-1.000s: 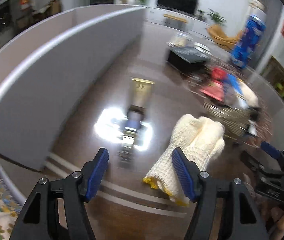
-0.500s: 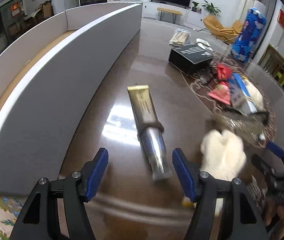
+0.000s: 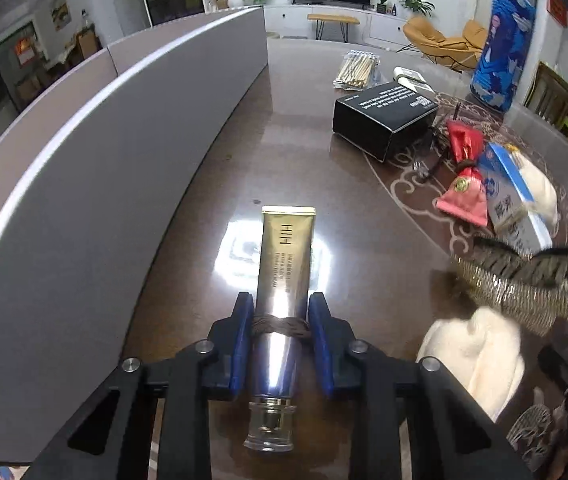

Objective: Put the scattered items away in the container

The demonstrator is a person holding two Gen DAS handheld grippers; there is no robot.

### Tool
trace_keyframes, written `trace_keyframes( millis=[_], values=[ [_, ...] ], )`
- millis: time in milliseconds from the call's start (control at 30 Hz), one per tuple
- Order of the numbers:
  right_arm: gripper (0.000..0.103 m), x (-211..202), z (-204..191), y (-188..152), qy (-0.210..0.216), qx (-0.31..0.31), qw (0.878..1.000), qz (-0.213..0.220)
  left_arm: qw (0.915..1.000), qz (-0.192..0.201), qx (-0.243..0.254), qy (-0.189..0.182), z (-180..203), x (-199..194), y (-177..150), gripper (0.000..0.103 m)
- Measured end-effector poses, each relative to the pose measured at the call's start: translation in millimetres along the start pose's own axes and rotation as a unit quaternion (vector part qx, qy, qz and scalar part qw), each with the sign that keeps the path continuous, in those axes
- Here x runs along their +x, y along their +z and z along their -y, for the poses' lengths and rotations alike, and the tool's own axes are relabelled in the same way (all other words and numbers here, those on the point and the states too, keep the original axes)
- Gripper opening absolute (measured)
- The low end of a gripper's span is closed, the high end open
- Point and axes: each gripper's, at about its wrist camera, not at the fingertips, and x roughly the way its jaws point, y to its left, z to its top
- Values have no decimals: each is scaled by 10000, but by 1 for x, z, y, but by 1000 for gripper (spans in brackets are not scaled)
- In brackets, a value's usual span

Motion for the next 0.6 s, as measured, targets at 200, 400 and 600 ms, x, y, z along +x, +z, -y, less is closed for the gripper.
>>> trace_keyframes(
  millis=[200,400,600],
  values=[
    [103,-6,4,-4,90,151,9998,64,9997,45,-246,18,-16,-23,-39,28],
    [103,-31,-42,-38,1147,399,9925,-160,9972,88,-748,21,-39,-39,-72,28],
    [103,-2,-87,-10,1537,699,9843,-521,9966,260,-775,53,-36,-47,-89,29]
  ],
)
